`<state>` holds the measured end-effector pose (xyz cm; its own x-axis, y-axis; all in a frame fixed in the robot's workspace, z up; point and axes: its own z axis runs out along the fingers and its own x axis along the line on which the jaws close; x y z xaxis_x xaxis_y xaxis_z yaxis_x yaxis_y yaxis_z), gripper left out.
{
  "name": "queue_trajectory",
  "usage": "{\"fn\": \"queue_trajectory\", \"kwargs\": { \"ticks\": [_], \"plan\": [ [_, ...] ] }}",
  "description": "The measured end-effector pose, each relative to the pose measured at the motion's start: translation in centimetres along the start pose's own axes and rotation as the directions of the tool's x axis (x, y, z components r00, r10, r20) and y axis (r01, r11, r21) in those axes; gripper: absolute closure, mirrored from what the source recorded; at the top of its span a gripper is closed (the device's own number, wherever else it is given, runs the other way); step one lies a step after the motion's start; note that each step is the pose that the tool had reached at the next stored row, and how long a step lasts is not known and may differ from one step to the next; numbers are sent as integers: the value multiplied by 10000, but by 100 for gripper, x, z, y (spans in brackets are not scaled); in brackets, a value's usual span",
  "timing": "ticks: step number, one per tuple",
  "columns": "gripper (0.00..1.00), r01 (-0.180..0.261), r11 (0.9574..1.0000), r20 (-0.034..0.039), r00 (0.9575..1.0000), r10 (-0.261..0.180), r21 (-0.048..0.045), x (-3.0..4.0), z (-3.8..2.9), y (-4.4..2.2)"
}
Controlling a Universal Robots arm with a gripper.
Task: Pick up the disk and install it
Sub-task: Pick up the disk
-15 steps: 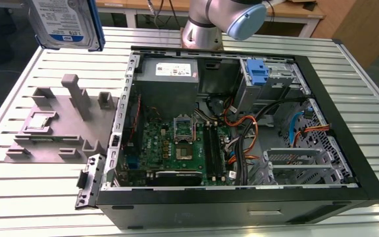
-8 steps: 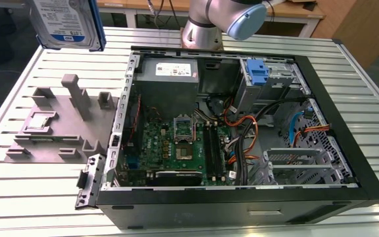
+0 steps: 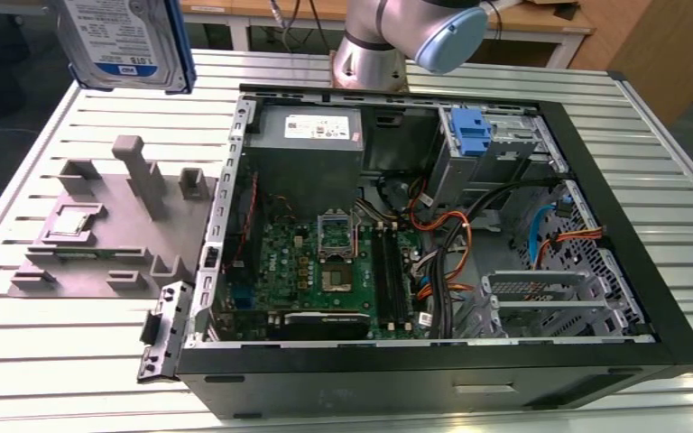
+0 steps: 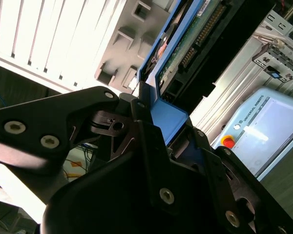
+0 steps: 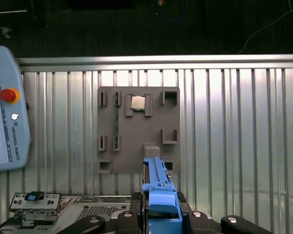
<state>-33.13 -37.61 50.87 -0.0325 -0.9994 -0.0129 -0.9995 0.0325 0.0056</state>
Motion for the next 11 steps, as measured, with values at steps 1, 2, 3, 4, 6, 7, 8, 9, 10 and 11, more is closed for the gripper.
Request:
{"fn": "queue_trajectory", "kwargs": {
  "ticks": [1, 2, 3, 4, 6, 7, 8, 9, 10, 11],
  "plan": [
    [63, -1, 10000, -1, 10000, 1, -1, 0, 0, -2],
    [63, 0, 10000, 0, 10000, 0, 0, 0, 0, -5],
    [63, 0, 10000, 0, 10000, 0, 0, -1, 0, -8],
    [63, 0, 10000, 0, 10000, 0, 0, -1, 0, -11],
    [63, 0, 10000, 0, 10000, 0, 0, -1, 0, -19],
    [63, 0, 10000, 0, 10000, 0, 0, -1, 0, -22],
    [63, -1, 10000, 0, 10000, 1, 0, -1, 0, -25],
    [63, -1, 10000, 1, 10000, 1, 0, -1, 0, -29],
    [63, -1, 10000, 0, 10000, 1, 0, -1, 0, -32],
    [63, 0, 10000, 0, 10000, 0, 0, -1, 0, -36]
  ]
}}
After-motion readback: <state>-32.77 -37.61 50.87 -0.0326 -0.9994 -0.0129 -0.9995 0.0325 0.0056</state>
